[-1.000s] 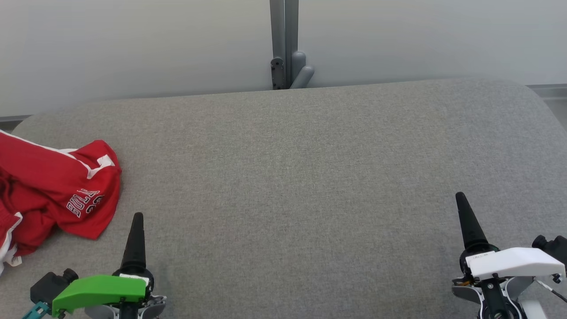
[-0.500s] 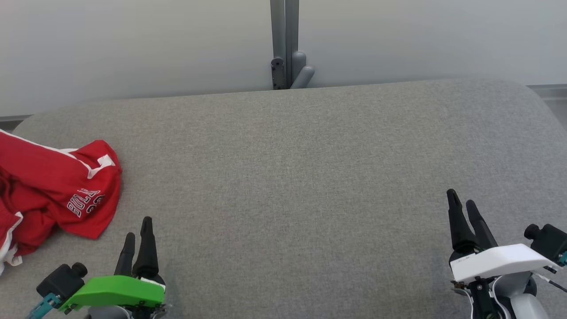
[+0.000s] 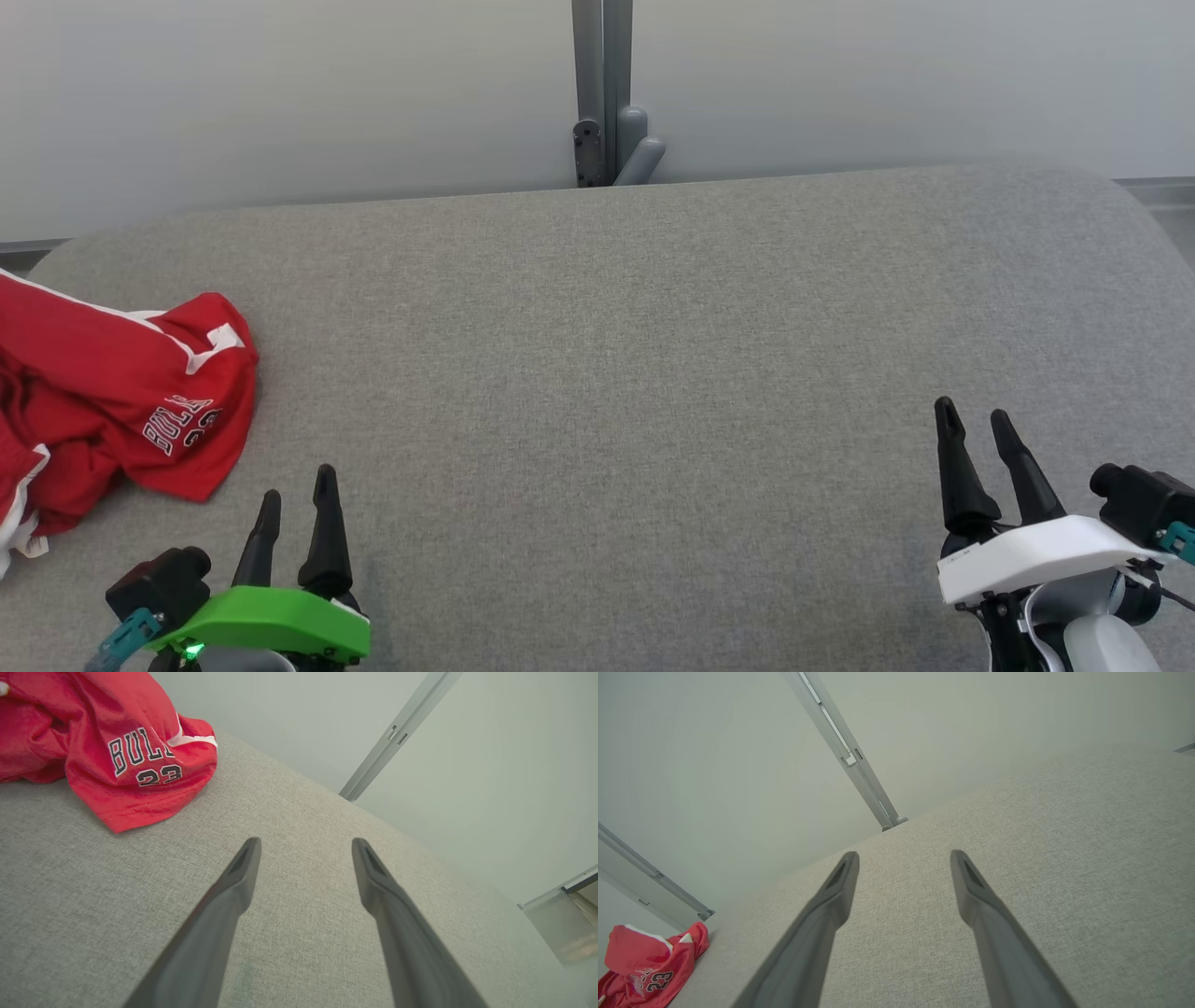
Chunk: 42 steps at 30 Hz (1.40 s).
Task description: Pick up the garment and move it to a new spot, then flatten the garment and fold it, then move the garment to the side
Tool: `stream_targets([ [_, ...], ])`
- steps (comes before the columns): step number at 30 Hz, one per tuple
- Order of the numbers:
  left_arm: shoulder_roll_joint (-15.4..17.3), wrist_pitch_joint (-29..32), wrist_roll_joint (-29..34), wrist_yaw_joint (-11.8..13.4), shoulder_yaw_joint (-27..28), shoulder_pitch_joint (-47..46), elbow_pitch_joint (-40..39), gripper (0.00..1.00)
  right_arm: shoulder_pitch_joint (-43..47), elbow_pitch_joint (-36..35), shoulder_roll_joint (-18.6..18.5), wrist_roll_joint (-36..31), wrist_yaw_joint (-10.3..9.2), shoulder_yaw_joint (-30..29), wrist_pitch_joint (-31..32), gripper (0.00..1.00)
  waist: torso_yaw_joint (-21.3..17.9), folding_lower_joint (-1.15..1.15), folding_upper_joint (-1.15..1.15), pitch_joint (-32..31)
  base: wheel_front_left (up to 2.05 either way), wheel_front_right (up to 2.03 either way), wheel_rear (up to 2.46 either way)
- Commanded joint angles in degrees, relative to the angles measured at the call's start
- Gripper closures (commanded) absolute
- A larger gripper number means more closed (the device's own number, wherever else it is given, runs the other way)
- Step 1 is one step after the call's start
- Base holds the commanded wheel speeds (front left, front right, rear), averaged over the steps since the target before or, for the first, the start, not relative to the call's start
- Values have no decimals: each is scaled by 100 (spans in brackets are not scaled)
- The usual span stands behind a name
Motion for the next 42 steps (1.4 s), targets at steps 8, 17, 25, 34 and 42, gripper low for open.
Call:
stream_targets([
  [8,85,-163,683,66,-56,90,-16,0,79,-108,-24,-680,33,7,-164,0,15,0,17,-3,0,0,0],
  [17,103,-291,1269,117,-118,119,13,0,147,-97,-14,-1243,37,-33,-292,0,33,0,19,1,0,0,0],
  [25,131,-406,1737,160,-173,144,-7,0,196,-114,8,-1729,37,-33,-403,0,34,0,21,0,0,0,0],
  [34,132,-525,2222,174,-212,200,-3,0,260,-154,28,-2215,39,-44,-530,0,42,0,24,-18,0,0,0],
  [42,109,-629,2564,177,-218,238,5,0,333,-170,32,-2547,42,-48,-636,0,60,0,26,-24,0,0,0],
])
